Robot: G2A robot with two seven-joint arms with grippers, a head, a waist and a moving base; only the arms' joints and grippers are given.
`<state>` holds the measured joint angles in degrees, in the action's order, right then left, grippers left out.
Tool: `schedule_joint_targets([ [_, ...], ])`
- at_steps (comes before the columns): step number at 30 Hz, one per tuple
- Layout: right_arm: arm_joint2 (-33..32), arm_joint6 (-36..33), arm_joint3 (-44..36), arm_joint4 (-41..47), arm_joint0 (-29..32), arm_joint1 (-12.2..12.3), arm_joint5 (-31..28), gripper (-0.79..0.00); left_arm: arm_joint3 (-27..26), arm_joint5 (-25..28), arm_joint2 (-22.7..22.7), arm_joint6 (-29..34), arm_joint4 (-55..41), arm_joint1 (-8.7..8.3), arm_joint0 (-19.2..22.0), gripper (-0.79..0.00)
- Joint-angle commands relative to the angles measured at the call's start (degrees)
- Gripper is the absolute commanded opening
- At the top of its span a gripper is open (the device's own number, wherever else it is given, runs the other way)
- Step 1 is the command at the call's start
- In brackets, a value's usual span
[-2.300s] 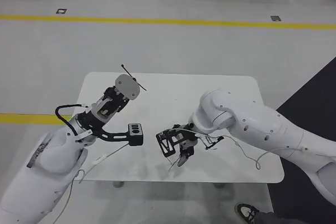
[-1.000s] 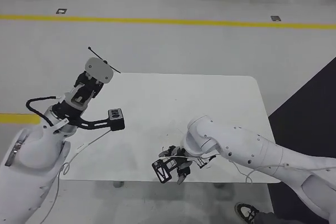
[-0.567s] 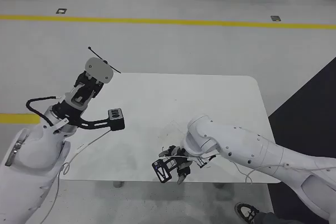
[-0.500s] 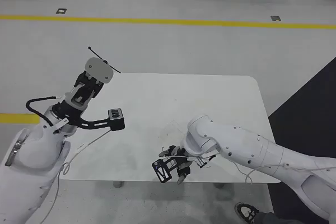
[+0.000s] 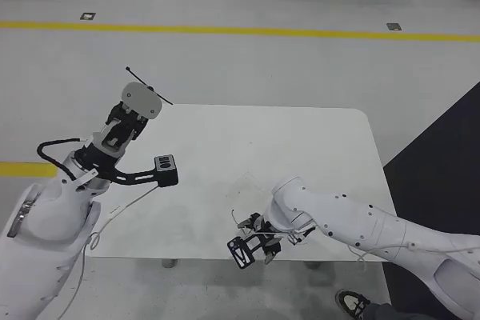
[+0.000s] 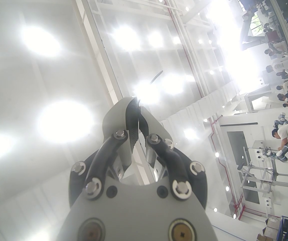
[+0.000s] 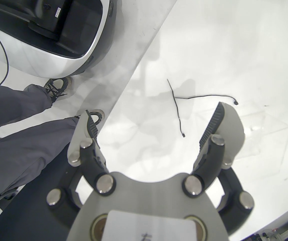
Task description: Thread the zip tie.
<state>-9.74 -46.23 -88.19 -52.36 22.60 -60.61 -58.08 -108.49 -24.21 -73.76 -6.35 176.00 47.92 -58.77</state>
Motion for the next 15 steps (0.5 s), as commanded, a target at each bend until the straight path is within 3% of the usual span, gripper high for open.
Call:
schedule_joint_targets([
  [1, 0.0, -0.1, -0.7, -0.2, -0.1, 0.6, 0.1, 0.0, 0.0, 0.0, 0.0, 0.0, 0.0, 0.0, 0.0, -0.785],
  [5, 0.0, -0.1, -0.8, 0.4, -1.3, 1.9, 0.1, -0.04, 0.0, 0.0, 0.0, 0.0, 0.0, 0.0, 0.0, -0.785],
  [6, 0.0, -0.1, -0.8, 0.9, -1.7, 2.2, 0.1, -0.379, 0.0, 0.0, 0.0, 0.0, 0.0, 0.0, 0.0, -0.785],
  [7, 0.0, -0.1, -0.8, 1.4, -2.0, 2.5, 0.1, -0.419, 0.0, 0.0, 0.0, 0.0, 0.0, 0.0, 0.0, -0.785],
  [15, 0.0, -0.1, -0.3, 4.3, -4.0, 2.8, 0.1, -0.446, 0.0, 0.0, 0.0, 0.0, 0.0, 0.0, 0.0, -0.785],
])
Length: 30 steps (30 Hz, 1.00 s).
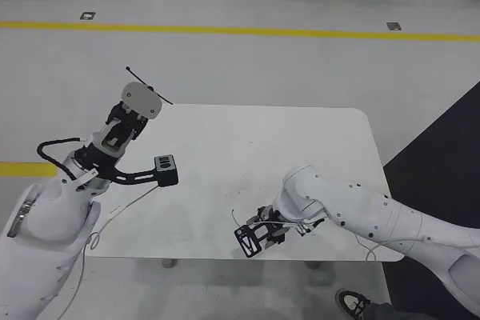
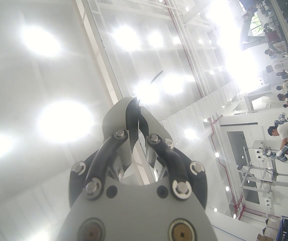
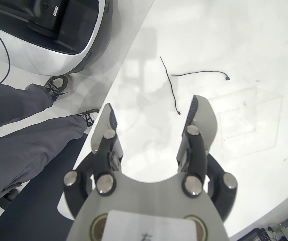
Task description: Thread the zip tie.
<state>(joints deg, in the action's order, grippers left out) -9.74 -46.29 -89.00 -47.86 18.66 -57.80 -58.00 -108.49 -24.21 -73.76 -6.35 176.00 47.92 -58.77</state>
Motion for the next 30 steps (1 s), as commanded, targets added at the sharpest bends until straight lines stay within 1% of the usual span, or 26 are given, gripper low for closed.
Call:
schedule_joint_targets([
  [1, 0.0, 0.0, 1.1, -0.4, -0.2, -0.2, 0.0, -0.449, 0.0, 0.0, 0.0, 0.0, 0.0, 0.0, 0.0, -0.785],
  [7, 0.0, 0.0, 4.1, -1.8, 0.5, -1.9, 0.0, -0.437, 0.0, 0.0, 0.0, 0.0, 0.0, 0.0, 0.0, -0.785],
  [14, 0.0, 0.0, 7.0, -5.1, 1.3, -5.3, 0.0, -0.416, 0.0, 0.0, 0.0, 0.0, 0.0, 0.0, 0.0, -0.785],
  [21, 0.0, 0.0, 12.5, -3.6, 1.4, -8.7, 0.0, -0.449, 0.0, 0.0, 0.0, 0.0, 0.0, 0.0, 0.0, -0.785],
  [25, 0.0, 0.0, 14.2, -2.2, 1.8, -10.0, 0.0, -0.453, 0.0, 0.0, 0.0, 0.0, 0.0, 0.0, 0.0, -0.785],
  [30, 0.0, 0.0, 16.1, -4.0, 2.6, -11.5, 0.0, -0.446, 0.0, 0.0, 0.0, 0.0, 0.0, 0.0, 0.0, -0.785],
])
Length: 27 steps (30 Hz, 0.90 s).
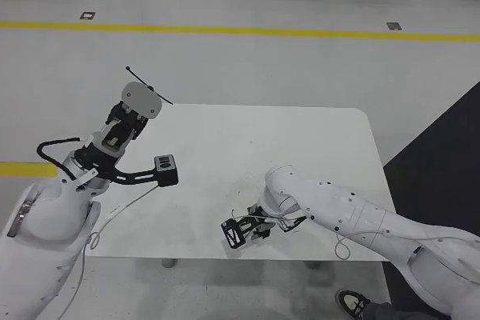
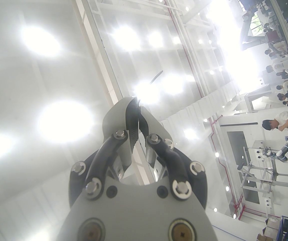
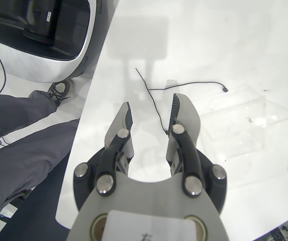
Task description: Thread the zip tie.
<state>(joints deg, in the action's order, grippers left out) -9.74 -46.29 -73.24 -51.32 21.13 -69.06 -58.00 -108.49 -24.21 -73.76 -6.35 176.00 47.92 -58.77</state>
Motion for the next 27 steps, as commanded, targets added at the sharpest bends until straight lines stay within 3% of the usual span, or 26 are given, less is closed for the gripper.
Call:
schedule_joint_targets([
  [1, 0.0, 0.0, 0.9, -1.0, 0.4, -0.5, 0.0, -0.453, 0.0, 0.0, 0.0, 0.0, 0.0, 0.0, 0.0, -0.785],
  [12, 0.0, 0.0, 4.6, -2.4, 1.1, -3.0, 0.0, -0.511, 0.0, 0.0, 0.0, 0.0, 0.0, 0.0, 0.0, -0.785],
  [15, 0.0, 0.0, 5.6, -2.6, 1.2, -3.4, 0.0, -0.619, 0.0, 0.0, 0.0, 0.0, 0.0, 0.0, 0.0, -0.785],
  [18, 0.0, 0.0, 6.3, -2.7, 1.2, -3.8, 0.0, -0.656, 0.0, 0.0, 0.0, 0.0, 0.0, 0.0, 0.0, -0.785],
  [21, 0.0, 0.0, 6.7, -2.9, 1.2, -4.1, 0.0, -0.785, 0.0, 0.0, 0.0, 0.0, 0.0, 0.0, 0.0, -0.785],
  [27, 0.0, 0.0, 7.2, -2.9, 1.4, -4.6, 0.0, -0.785, 0.0, 0.0, 0.0, 0.0, 0.0, 0.0, 0.0, -0.785],
])
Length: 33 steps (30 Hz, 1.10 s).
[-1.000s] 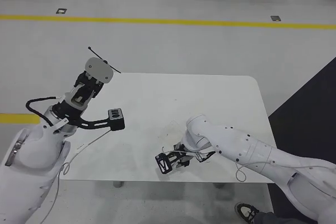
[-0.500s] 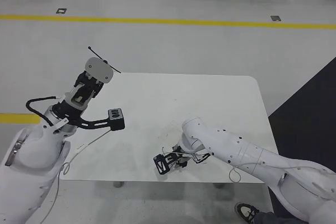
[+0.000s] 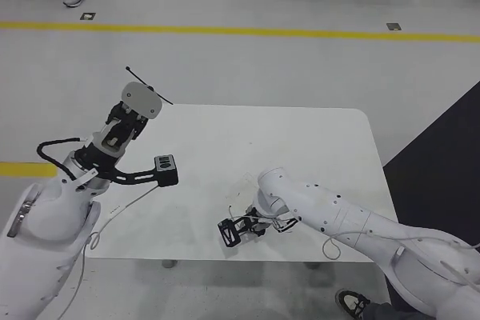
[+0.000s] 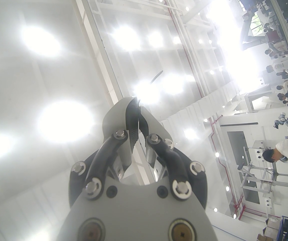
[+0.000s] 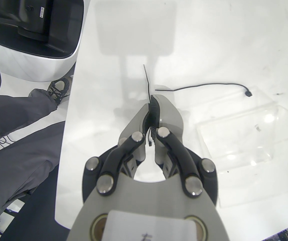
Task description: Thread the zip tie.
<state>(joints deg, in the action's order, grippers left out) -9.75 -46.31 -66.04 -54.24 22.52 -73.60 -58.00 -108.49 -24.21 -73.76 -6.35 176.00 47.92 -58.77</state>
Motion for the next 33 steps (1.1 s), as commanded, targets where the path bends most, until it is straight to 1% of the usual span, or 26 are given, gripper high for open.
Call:
schedule_joint_targets([
  [1, 0.0, 0.0, -0.1, 0.0, 0.2, 0.0, 0.0, -0.785, 0.0, 0.0, 0.0, 0.0, 0.0, 0.0, 0.0, -0.785],
  [6, 0.0, 0.0, -1.8, 1.6, -0.3, 0.5, 0.0, -0.785, 0.0, 0.0, 0.0, 0.0, 0.0, 0.0, 0.0, -0.785],
  [10, 0.0, 0.0, -5.6, 6.2, -2.0, 2.4, 0.0, -0.785, 0.0, 0.0, 0.0, 0.0, 0.0, 0.0, 0.0, -0.785],
  [16, 0.0, 0.0, -10.2, 12.8, -4.2, 7.0, 0.0, -0.785, 0.0, 0.0, 0.0, 0.0, 0.0, 0.0, 0.0, -0.785],
  [19, 0.0, 0.0, -12.0, 19.4, -5.7, 9.8, 0.0, -0.785, 0.0, 0.0, 0.0, 0.0, 0.0, 0.0, 0.0, -0.785],
  [22, 0.0, 0.3, -14.7, 27.2, -7.0, 13.2, 0.0, -0.785, 0.0, 0.0, 0.0, 0.0, 0.0, 0.0, 0.0, -0.785],
  [25, 0.0, 4.9, -16.5, 30.6, -7.5, 17.2, 0.0, -0.785, 0.0, 0.0, 0.0, 0.0, 0.0, 0.0, 0.0, -0.785],
  [28, 0.0, 12.3, -17.6, 30.3, -7.0, 21.6, 0.0, -0.785, 0.0, 0.0, 0.0, 0.0, 0.0, 0.0, 0.0, -0.785],
  [31, 0.0, 22.3, -17.8, 27.2, -5.9, 26.1, 0.0, -0.785, 0.0, 0.0, 0.0, 0.0, 0.0, 0.0, 0.0, -0.785],
  [33, 0.0, 31.3, -17.7, 23.5, -5.0, 29.0, 0.0, -0.785, 0.0, 0.0, 0.0, 0.0, 0.0, 0.0, 0.0, -0.785],
])
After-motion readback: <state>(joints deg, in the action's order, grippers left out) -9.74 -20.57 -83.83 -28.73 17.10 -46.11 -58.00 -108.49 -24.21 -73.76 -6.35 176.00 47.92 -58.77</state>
